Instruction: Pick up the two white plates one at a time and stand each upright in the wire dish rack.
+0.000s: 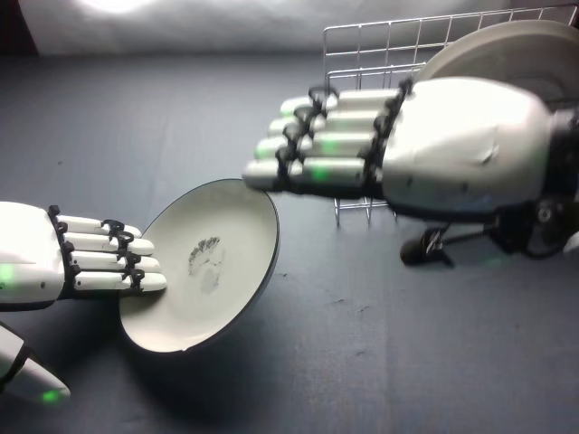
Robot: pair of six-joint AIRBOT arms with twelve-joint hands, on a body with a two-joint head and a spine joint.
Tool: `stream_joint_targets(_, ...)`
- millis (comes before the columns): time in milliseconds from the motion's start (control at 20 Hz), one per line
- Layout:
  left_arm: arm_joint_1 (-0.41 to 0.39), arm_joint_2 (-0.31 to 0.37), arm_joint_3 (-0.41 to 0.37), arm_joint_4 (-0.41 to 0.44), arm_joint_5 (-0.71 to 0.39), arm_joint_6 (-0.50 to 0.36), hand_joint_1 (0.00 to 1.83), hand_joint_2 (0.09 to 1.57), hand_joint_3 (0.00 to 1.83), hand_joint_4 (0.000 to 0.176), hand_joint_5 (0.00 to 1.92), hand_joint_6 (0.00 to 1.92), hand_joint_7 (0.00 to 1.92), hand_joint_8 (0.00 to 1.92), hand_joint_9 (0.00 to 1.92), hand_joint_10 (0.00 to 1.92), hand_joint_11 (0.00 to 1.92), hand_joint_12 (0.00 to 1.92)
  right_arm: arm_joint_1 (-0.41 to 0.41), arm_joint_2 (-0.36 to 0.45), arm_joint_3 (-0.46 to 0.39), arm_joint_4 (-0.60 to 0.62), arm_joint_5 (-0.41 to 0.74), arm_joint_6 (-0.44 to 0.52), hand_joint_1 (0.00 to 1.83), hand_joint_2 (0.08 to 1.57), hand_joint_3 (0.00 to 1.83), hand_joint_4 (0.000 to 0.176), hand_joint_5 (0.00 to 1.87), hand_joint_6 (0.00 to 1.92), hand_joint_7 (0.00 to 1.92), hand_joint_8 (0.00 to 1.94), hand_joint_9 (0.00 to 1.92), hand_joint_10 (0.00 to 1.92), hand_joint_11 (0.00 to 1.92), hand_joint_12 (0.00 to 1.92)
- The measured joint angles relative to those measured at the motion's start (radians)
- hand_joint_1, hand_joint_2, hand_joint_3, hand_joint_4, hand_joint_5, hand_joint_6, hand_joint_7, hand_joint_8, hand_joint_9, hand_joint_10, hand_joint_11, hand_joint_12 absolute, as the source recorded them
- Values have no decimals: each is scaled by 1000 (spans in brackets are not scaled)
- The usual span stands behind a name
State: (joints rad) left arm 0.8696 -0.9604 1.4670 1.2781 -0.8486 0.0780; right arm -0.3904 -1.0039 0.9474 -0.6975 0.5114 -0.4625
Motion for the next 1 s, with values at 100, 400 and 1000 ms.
stream_joint_targets(100,7,-2,4,-7,-5,-1,0,1051,0,0,0,0,0,0,0,0,0,0,-15,-38,8,-27,-23,-3,1386,923,12,0,0,0,0,0,0,0,0,0)
stream_joint_targets(400,12,-3,4,-13,-6,-2,0,1049,0,0,0,0,0,0,0,0,0,0,-24,-165,76,-32,-56,-10,1429,938,11,0,0,0,0,0,0,0,0,0)
stream_joint_targets(1000,12,-6,9,-11,-12,-1,0,1046,0,0,0,0,0,0,0,0,0,0,-56,-403,258,-31,-93,-31,1436,948,7,0,0,0,0,0,0,0,0,0)
